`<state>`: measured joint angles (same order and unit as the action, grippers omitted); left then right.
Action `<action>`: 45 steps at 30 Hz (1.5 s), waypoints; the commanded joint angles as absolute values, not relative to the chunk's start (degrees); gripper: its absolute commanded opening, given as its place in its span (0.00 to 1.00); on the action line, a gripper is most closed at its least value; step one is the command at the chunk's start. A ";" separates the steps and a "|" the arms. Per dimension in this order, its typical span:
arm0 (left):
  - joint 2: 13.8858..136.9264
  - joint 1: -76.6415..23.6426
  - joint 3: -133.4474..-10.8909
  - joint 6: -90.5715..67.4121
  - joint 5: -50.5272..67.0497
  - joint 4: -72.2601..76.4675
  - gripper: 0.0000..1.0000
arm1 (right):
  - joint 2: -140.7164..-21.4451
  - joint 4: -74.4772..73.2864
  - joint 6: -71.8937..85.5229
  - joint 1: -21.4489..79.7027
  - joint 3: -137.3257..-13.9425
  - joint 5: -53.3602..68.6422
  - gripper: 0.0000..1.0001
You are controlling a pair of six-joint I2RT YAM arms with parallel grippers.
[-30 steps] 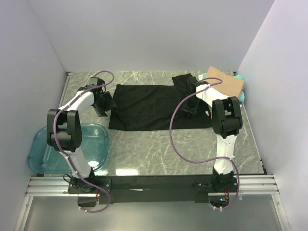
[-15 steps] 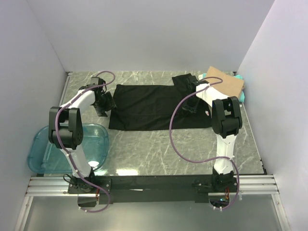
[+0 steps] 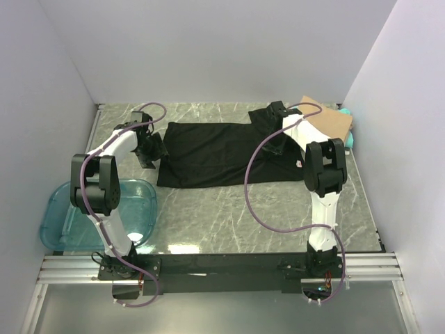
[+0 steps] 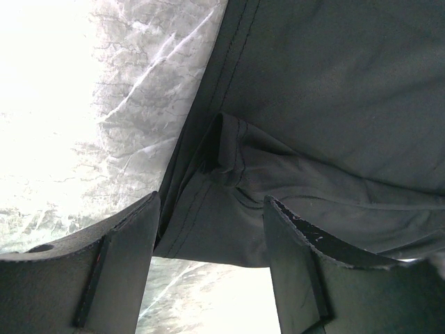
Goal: Fold and stack the t-shirts
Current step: Fold the tshirt
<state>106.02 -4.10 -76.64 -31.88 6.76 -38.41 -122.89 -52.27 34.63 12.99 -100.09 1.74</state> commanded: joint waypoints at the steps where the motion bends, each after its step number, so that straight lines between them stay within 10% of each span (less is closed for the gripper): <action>1: 105.82 -3.78 -78.31 -30.76 7.82 -38.23 0.67 | -123.57 -54.40 33.84 13.36 -102.21 0.62 0.09; 17: 104.94 -3.78 -77.26 -31.03 8.00 -38.32 0.66 | -123.92 -55.46 32.96 13.45 -102.39 0.53 0.20; 28: 103.89 -3.78 -76.29 -31.11 8.09 -38.23 0.66 | -123.84 -55.55 32.17 13.45 -103.79 0.53 0.02; 45: 103.18 -3.78 -75.41 -31.03 7.74 -38.50 0.66 | -129.46 -57.65 31.73 13.62 -114.68 1.67 0.00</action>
<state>105.84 -4.03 -75.20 -31.90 6.90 -38.48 -128.20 -56.62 32.05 13.15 -110.69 1.72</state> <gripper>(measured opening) 0.662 0.010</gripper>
